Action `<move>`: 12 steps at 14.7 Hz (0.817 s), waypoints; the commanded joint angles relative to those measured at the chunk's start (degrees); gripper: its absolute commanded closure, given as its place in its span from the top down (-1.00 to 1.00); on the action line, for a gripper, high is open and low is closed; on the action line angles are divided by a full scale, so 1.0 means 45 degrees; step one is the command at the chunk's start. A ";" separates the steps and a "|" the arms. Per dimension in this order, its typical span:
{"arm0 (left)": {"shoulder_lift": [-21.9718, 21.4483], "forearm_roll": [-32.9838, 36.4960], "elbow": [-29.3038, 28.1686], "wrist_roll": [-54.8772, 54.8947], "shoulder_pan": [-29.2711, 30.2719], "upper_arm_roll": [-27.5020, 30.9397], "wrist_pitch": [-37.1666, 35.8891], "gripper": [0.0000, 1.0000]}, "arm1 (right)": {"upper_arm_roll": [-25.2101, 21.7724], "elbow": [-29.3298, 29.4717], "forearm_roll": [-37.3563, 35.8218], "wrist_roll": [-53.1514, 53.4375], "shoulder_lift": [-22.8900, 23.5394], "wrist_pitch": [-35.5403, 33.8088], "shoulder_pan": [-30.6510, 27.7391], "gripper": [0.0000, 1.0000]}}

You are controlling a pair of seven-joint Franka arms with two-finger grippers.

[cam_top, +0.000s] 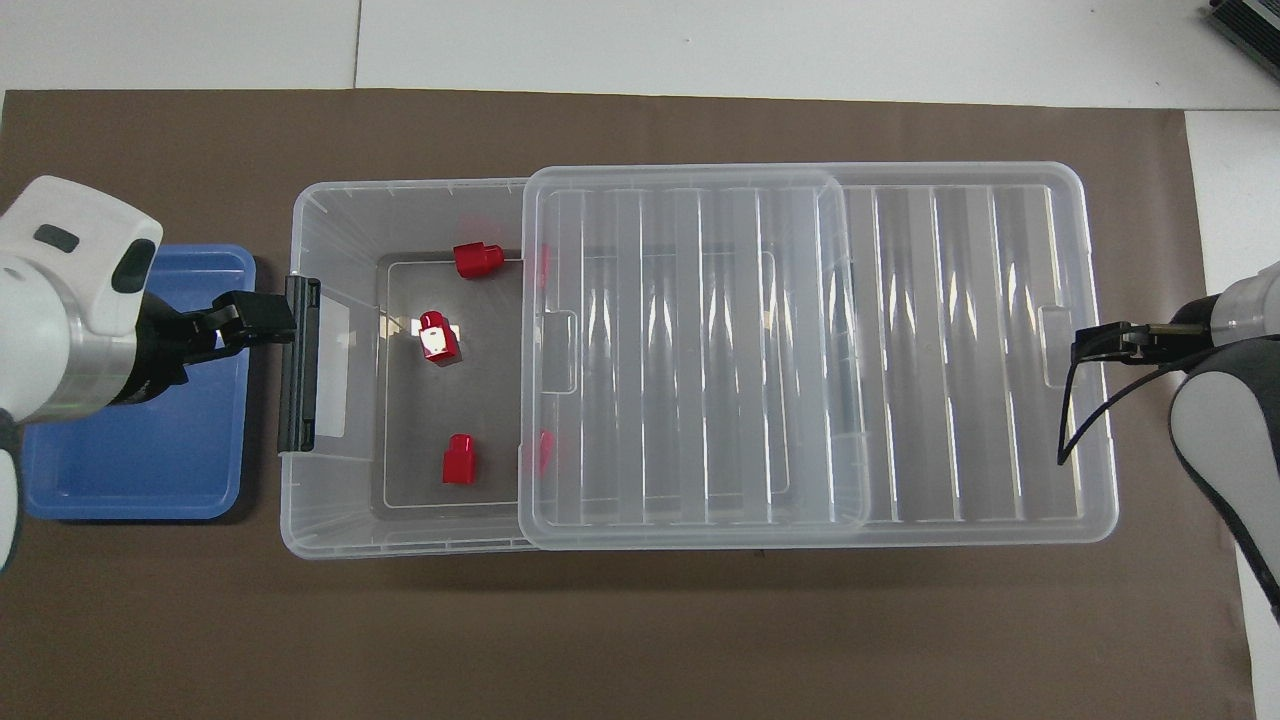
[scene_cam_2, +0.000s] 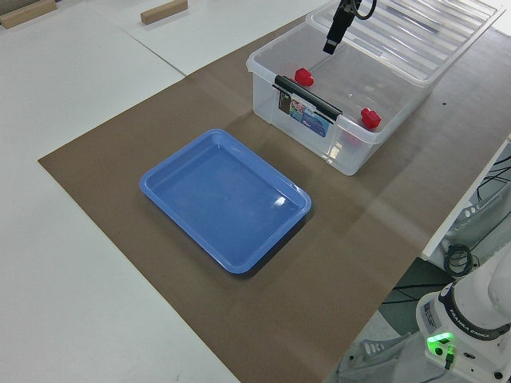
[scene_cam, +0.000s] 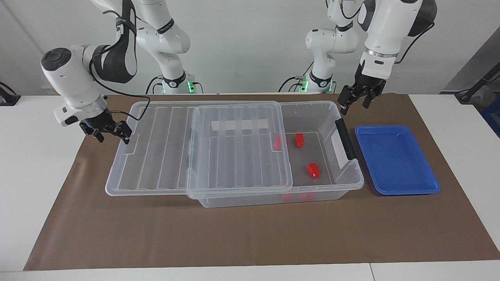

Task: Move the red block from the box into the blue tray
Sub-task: 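Reach the left gripper into the box toward a red block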

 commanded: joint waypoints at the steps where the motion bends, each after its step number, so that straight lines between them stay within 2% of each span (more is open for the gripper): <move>1: -0.0057 -0.0184 -0.1131 -0.0336 -0.0738 0.0156 0.1323 1.00 | 0.0071 -0.0035 0.0164 -0.0421 -0.0264 -0.0168 -0.0132 0.98; 2: 0.0060 -0.0164 -0.1424 -0.0588 -0.0874 0.0117 0.1675 1.00 | 0.0071 0.0082 0.0164 -0.0401 -0.0342 -0.0188 -0.0112 1.00; 4: 0.0954 -0.0028 -0.1525 -0.1620 -0.1771 0.0136 0.2592 1.00 | 0.0148 0.0549 0.0164 -0.0285 -0.0401 -0.0712 -0.0034 1.00; 9: 0.2519 0.0420 -0.1544 -0.1685 -0.1853 0.0136 0.3844 1.00 | 0.0227 0.1138 -0.0110 0.0983 -0.0888 -0.1846 0.0688 1.00; 12: 0.2736 0.0850 -0.1564 -0.1294 -0.1754 0.0137 0.4236 1.00 | 0.0247 0.1682 -0.0129 0.1550 -0.0987 -0.2704 0.1253 1.00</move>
